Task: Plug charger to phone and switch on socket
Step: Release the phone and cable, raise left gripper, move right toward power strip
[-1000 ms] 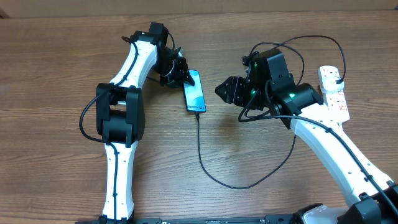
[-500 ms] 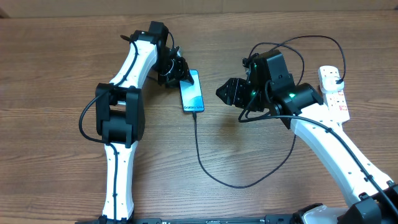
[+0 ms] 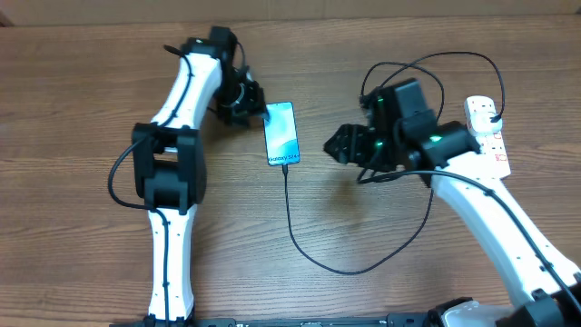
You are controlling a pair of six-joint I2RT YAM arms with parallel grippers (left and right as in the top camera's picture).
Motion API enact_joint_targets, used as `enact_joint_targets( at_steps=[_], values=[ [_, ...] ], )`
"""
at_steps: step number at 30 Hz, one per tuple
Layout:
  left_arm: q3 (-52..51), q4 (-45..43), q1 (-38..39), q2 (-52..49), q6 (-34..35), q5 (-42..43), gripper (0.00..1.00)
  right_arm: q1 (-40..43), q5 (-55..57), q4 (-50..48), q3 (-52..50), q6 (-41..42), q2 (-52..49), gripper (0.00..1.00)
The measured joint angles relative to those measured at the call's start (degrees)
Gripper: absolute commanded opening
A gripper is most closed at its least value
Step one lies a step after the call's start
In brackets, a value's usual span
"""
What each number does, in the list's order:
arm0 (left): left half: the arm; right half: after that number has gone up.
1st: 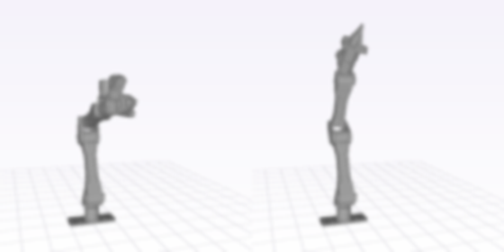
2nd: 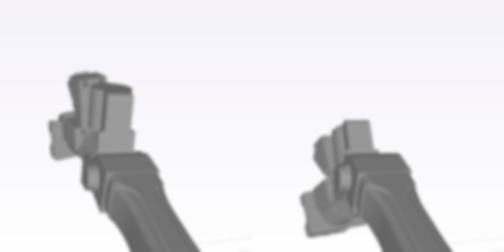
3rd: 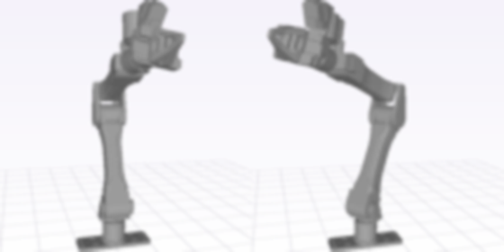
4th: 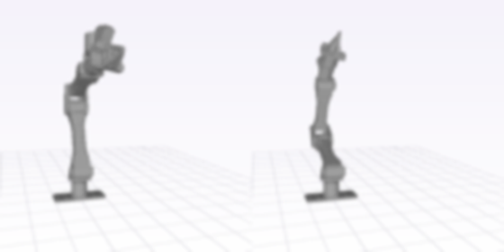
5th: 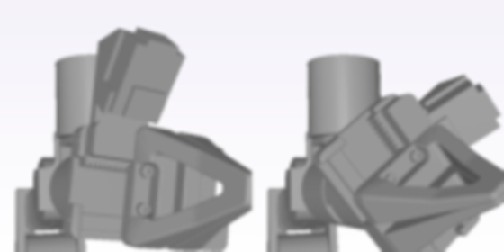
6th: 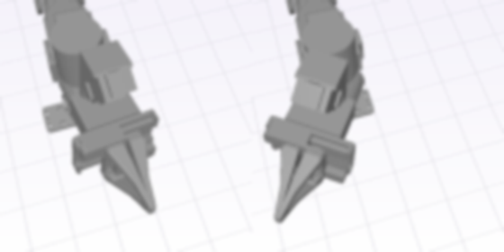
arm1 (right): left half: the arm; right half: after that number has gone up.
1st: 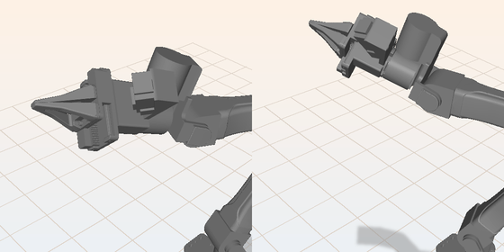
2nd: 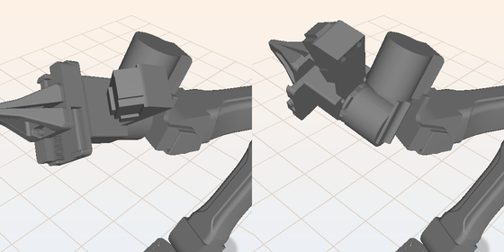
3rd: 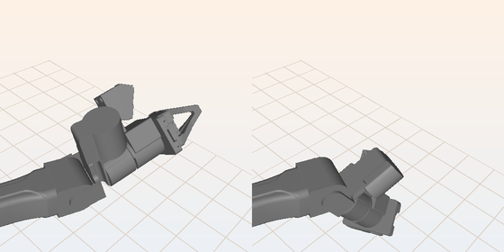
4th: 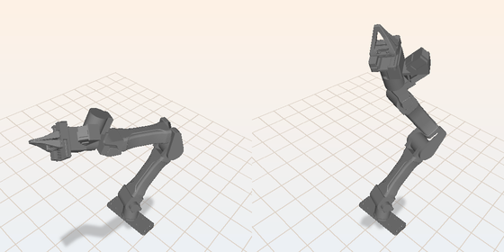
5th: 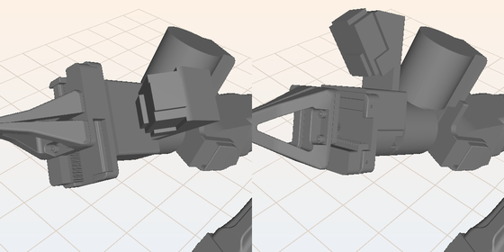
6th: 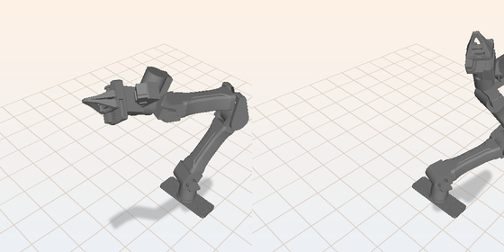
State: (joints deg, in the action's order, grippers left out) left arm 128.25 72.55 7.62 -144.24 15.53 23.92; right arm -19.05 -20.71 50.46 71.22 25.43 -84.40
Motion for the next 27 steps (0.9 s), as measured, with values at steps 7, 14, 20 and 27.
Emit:
enact_joint_targets(
  at_steps=[7, 14, 20, 27],
  values=[
    [20.0, 7.2, -4.1, 1.6, -4.1, 1.5, 0.78, 12.3, 0.2, 6.6, 7.5, -3.1, 6.7, 0.5],
    [29.7, 9.7, -3.5, 10.7, -5.4, 3.1, 1.0, 28.4, 0.4, 11.8, 8.2, -5.3, 7.7, 0.11],
    [30.7, 10.2, -2.9, 12.7, -5.4, 3.7, 0.99, 41.0, 1.2, 12.1, 8.2, -6.8, 7.4, 0.04],
    [30.6, 10.2, -2.9, 12.0, -5.4, 3.3, 1.0, 50.3, 1.2, 11.6, 8.2, -7.2, 2.7, 0.04]
  ],
)
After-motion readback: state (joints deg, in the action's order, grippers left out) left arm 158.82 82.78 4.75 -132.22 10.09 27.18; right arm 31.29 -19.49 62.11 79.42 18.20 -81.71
